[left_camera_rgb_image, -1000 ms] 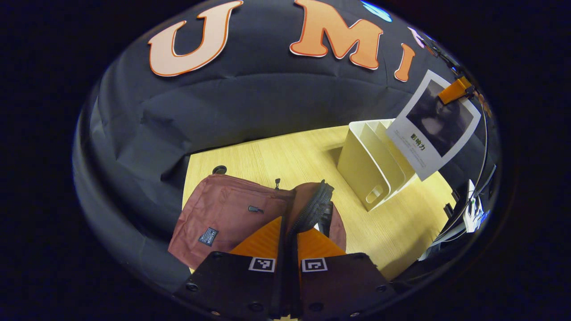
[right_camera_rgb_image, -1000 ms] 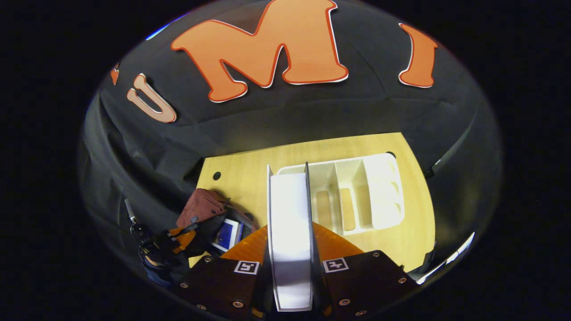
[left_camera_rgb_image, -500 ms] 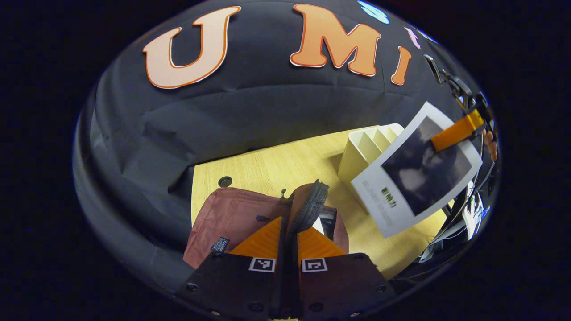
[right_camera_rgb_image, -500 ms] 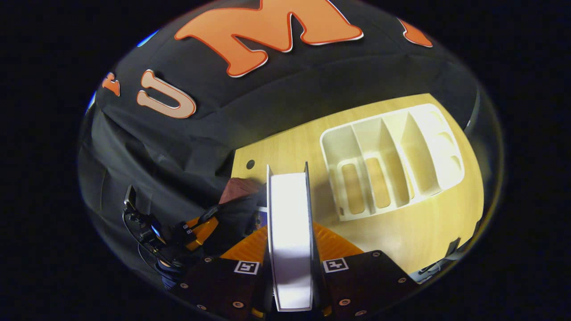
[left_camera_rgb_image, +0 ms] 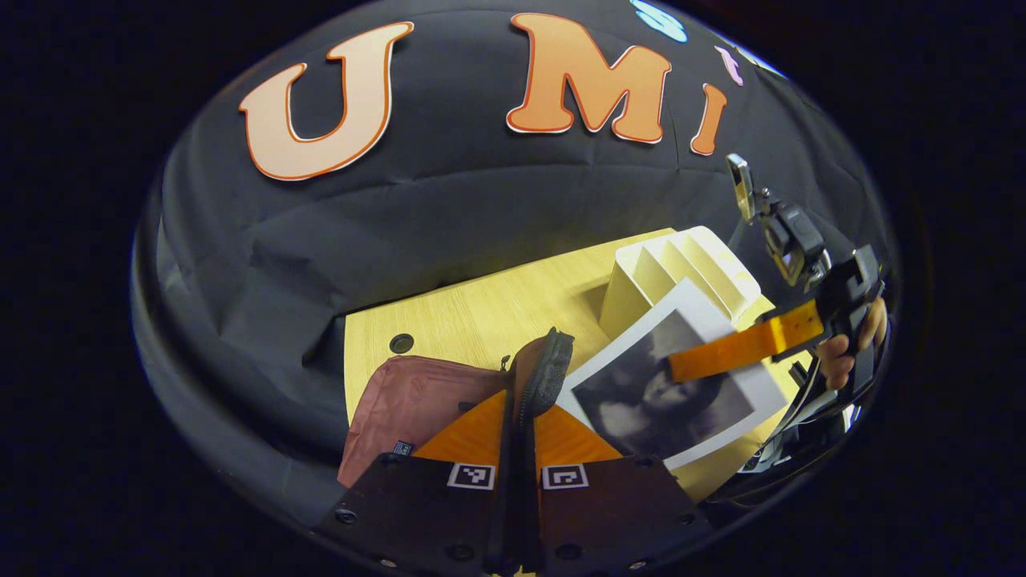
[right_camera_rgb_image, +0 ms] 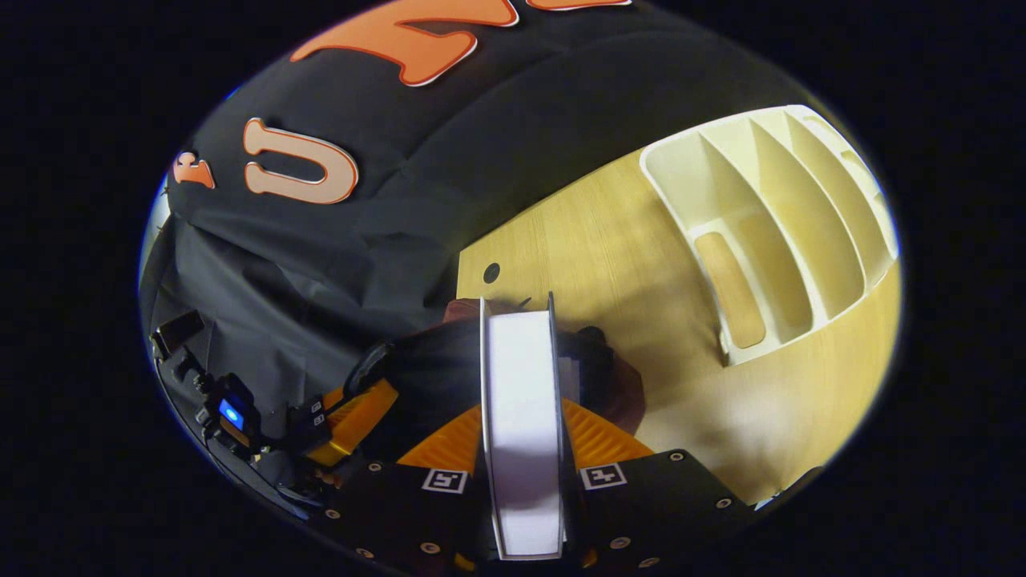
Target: Open the schoolbag, grab two books from the bookshelf and put them into the schoolbag.
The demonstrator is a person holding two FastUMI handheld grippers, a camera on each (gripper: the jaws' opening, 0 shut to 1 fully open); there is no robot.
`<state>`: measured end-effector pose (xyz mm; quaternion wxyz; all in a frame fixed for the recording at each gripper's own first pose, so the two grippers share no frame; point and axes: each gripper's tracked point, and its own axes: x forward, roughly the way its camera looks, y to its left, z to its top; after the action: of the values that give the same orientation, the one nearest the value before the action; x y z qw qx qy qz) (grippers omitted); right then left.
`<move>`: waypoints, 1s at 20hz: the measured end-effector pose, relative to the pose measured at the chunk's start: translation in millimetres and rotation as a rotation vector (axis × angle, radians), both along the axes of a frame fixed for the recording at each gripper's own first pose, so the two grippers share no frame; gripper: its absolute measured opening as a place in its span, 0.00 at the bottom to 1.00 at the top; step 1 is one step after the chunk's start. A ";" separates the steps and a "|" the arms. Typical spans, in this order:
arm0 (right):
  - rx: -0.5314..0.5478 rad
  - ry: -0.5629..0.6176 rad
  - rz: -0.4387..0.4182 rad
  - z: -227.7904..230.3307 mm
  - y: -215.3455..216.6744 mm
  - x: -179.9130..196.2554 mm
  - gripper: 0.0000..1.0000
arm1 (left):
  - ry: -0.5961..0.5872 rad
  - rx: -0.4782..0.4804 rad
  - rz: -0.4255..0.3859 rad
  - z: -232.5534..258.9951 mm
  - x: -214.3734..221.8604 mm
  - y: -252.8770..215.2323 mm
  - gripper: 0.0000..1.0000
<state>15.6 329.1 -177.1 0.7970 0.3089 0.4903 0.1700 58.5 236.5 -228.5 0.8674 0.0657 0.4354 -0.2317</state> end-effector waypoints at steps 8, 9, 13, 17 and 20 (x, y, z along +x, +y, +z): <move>0.096 0.010 -0.015 -43.7 57.2 8.0 0.36 | -0.021 0.018 -0.037 11.7 0.8 -5.5 0.07; 0.113 0.015 -0.026 -48.2 63.5 8.8 0.37 | -0.023 0.008 -0.042 13.0 0.3 -9.2 0.07; 0.156 0.006 -0.072 -68.2 82.9 14.2 0.36 | -0.042 -0.001 -0.064 19.5 -0.2 -19.8 0.08; 0.165 -0.034 -0.060 -82.6 104.5 18.9 0.37 | -0.040 -0.006 -0.073 21.5 -3.5 -28.9 0.07; 0.146 -0.074 -0.030 -94.4 118.4 22.7 0.47 | -0.046 -0.011 -0.087 25.2 -7.9 -34.9 0.07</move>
<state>38.3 447.5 -271.5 0.7925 0.3669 0.4422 0.2048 50.5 201.6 -203.3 0.8666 0.0851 0.4110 -0.2698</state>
